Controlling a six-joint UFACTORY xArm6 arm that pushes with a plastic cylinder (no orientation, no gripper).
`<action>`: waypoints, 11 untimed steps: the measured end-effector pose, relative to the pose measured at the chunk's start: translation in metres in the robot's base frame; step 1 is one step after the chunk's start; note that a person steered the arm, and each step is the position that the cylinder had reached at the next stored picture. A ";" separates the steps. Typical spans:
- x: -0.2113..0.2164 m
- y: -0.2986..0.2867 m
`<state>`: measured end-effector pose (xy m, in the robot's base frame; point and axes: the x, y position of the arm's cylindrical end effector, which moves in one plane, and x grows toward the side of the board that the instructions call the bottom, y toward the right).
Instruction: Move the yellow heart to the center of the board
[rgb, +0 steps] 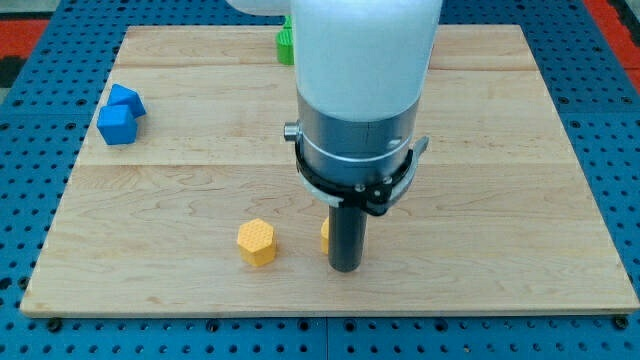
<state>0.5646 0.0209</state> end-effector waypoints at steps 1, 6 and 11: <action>-0.020 0.010; -0.074 -0.117; -0.098 0.033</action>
